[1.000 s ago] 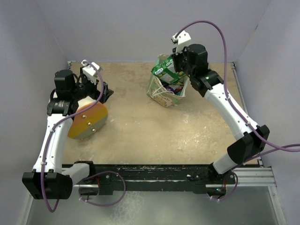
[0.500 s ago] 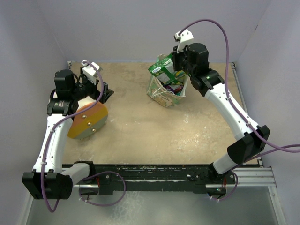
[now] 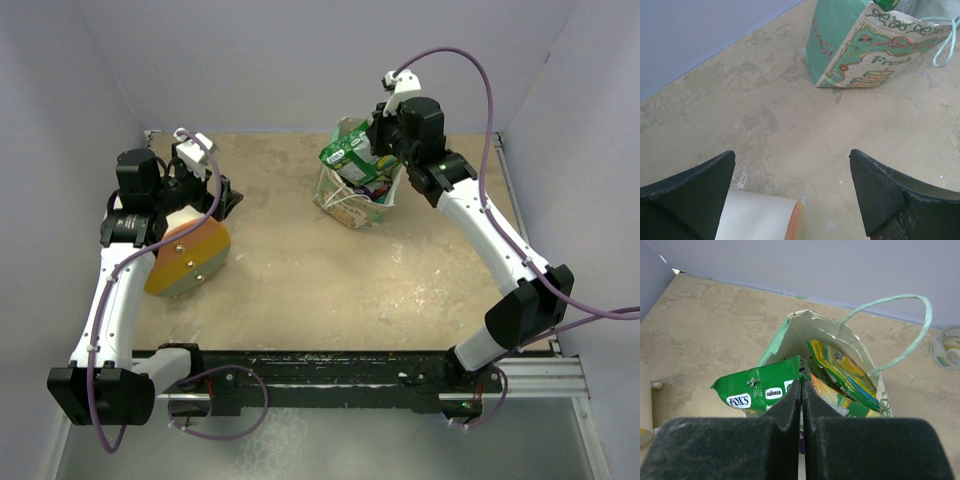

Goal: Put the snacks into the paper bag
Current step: Place the snack in the paper bag.

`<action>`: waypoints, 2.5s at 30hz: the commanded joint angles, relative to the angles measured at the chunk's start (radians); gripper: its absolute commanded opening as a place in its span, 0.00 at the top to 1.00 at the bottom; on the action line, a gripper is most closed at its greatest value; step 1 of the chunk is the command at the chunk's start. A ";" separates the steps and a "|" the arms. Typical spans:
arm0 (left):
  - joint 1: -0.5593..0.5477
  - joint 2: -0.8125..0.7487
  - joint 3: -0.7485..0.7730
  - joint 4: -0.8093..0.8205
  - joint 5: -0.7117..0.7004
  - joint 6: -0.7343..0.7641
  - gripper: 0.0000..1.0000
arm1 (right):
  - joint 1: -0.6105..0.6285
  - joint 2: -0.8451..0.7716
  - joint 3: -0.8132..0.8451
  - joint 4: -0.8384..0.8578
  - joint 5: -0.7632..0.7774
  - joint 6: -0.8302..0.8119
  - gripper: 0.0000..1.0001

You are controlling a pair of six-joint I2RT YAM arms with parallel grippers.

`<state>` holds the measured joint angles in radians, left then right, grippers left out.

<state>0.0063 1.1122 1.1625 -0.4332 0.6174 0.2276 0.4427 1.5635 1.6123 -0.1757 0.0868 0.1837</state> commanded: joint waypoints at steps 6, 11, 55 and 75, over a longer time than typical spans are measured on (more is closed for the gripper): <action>0.010 -0.021 -0.015 0.051 0.039 0.009 0.01 | -0.030 -0.065 -0.064 0.109 0.038 0.058 1.00; 0.011 -0.020 -0.015 0.049 0.039 0.009 0.01 | -0.039 -0.068 -0.101 0.132 0.056 0.052 1.00; 0.013 -0.032 -0.024 0.047 0.047 0.010 0.01 | -0.043 0.091 0.076 -0.201 -0.275 -0.601 0.19; 0.012 -0.028 -0.022 0.052 0.060 0.005 0.01 | -0.042 0.198 0.130 -0.230 -0.095 -0.604 0.54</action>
<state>0.0078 1.1007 1.1461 -0.4271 0.6479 0.2276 0.4049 1.7809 1.7058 -0.4316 -0.1116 -0.4438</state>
